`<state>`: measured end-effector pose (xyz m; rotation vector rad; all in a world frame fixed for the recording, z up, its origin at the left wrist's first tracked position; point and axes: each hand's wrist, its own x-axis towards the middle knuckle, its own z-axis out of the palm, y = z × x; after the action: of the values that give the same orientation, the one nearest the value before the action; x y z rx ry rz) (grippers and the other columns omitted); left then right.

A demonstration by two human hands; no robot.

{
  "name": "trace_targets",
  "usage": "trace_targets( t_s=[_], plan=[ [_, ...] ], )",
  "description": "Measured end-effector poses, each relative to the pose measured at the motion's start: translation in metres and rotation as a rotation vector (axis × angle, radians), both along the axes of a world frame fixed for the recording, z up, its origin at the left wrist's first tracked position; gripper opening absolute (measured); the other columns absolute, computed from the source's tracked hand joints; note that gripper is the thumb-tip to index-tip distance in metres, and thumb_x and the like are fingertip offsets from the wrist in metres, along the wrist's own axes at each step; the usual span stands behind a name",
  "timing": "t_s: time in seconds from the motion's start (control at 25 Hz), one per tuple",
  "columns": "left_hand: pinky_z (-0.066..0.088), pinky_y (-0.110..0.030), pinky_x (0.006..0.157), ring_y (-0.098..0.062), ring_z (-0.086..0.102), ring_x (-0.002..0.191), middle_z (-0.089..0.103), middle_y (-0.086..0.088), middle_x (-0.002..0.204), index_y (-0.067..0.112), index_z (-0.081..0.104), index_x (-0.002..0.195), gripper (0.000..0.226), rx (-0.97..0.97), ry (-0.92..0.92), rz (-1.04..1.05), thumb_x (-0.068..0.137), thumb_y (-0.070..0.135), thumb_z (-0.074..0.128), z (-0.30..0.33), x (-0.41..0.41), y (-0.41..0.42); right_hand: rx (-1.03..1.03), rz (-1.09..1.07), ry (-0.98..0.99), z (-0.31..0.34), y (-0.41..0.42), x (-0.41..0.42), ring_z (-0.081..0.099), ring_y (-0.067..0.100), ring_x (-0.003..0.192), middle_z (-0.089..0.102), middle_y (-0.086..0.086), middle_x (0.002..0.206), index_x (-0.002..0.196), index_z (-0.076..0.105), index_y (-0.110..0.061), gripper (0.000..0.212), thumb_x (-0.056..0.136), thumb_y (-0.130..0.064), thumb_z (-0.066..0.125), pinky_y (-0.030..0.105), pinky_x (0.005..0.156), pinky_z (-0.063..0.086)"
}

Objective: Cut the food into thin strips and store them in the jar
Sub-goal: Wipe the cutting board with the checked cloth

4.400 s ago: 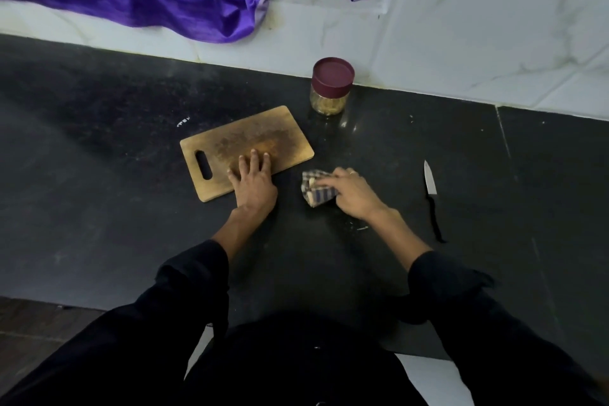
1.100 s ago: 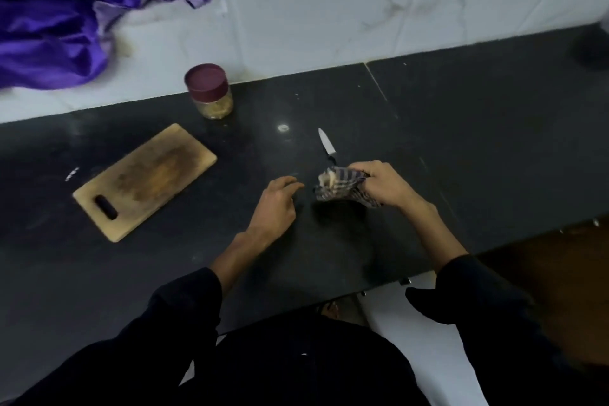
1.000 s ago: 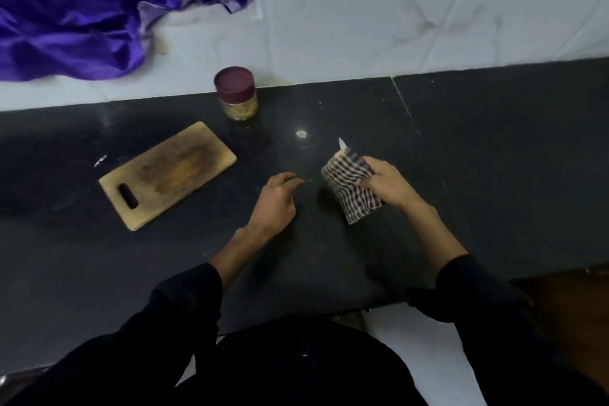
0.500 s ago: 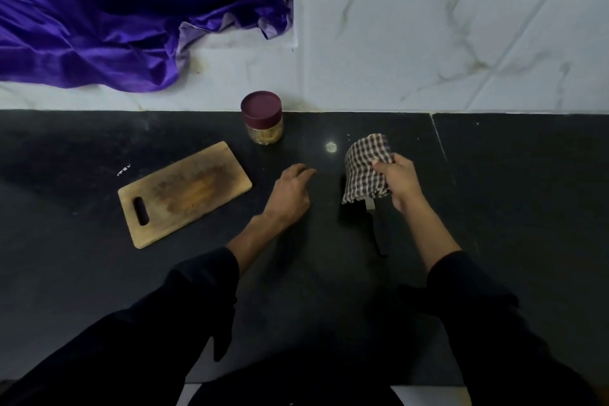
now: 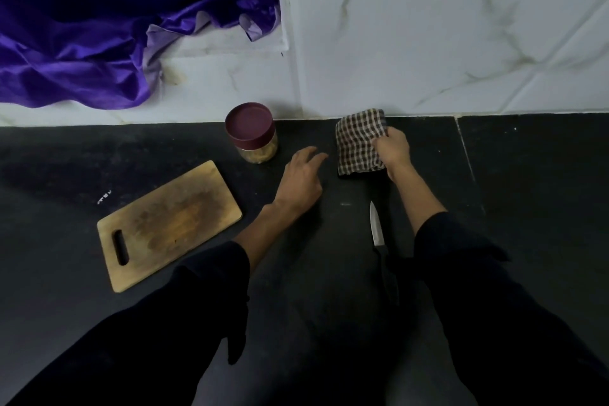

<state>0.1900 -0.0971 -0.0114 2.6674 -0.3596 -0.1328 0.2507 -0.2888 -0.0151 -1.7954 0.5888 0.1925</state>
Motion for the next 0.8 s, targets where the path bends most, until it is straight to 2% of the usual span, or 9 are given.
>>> trace_targets(
  t_s=[0.12,0.2,0.32,0.44,0.56,0.8],
  plan=[
    [0.029,-0.044,0.113,-0.029,0.027,0.138,0.034,-0.016,0.147,0.010,0.045,0.138,0.053,-0.032,0.000,0.000,0.087,-0.004,0.049,-0.005,-0.001,-0.006,-0.287,0.064,-0.006,-0.012,-0.011,0.002,0.056,0.027,0.089,0.059,0.016,0.101,0.087,0.052,-0.009,0.017,0.085,0.002,0.039,0.038,0.072,0.047],
    [0.029,-0.044,0.113,-0.028,0.028,0.138,0.033,-0.015,0.147,0.010,0.045,0.138,0.053,-0.049,0.015,-0.006,0.087,-0.003,0.049,-0.008,-0.009,-0.008,-0.393,0.068,-0.018,-0.015,-0.014,-0.004,0.054,0.029,0.094,0.057,0.018,0.103,0.086,0.045,-0.013,0.016,0.082,0.002,0.041,0.038,0.073,0.041],
    [0.030,-0.044,0.112,-0.028,0.028,0.138,0.033,-0.015,0.147,0.010,0.044,0.138,0.054,-0.074,0.007,-0.005,0.086,-0.003,0.049,-0.008,-0.025,-0.002,-0.452,0.093,-0.073,-0.013,-0.004,-0.029,0.057,0.040,0.103,0.059,0.024,0.107,0.089,0.051,-0.006,0.019,0.077,0.004,0.040,0.045,0.080,0.047],
    [0.029,-0.044,0.113,-0.029,0.027,0.138,0.031,-0.014,0.148,0.011,0.041,0.140,0.056,-0.082,0.004,0.011,0.086,-0.001,0.050,-0.003,-0.047,0.015,-0.489,0.193,-0.105,0.002,0.031,-0.071,0.051,0.041,0.117,0.055,0.023,0.122,0.109,0.057,-0.001,0.031,0.082,0.006,0.044,0.046,0.098,0.043],
    [0.029,-0.042,0.113,-0.030,0.028,0.138,0.031,-0.014,0.148,0.012,0.039,0.141,0.059,-0.084,0.031,0.055,0.085,0.001,0.053,0.001,-0.073,0.045,-0.539,0.305,-0.137,0.016,0.074,-0.106,0.038,0.031,0.135,0.044,0.017,0.144,0.140,0.045,0.000,0.048,0.093,0.000,0.051,0.035,0.110,0.031],
    [0.035,-0.035,0.109,-0.025,0.038,0.131,0.038,-0.010,0.143,0.013,0.040,0.141,0.058,-0.211,0.056,0.234,0.087,0.004,0.058,0.003,-0.131,0.148,-0.582,0.524,-0.199,0.023,0.160,-0.134,0.031,0.027,0.143,0.033,0.013,0.155,0.150,0.035,-0.005,0.055,0.098,-0.008,0.054,0.034,0.115,0.028]
  ],
)
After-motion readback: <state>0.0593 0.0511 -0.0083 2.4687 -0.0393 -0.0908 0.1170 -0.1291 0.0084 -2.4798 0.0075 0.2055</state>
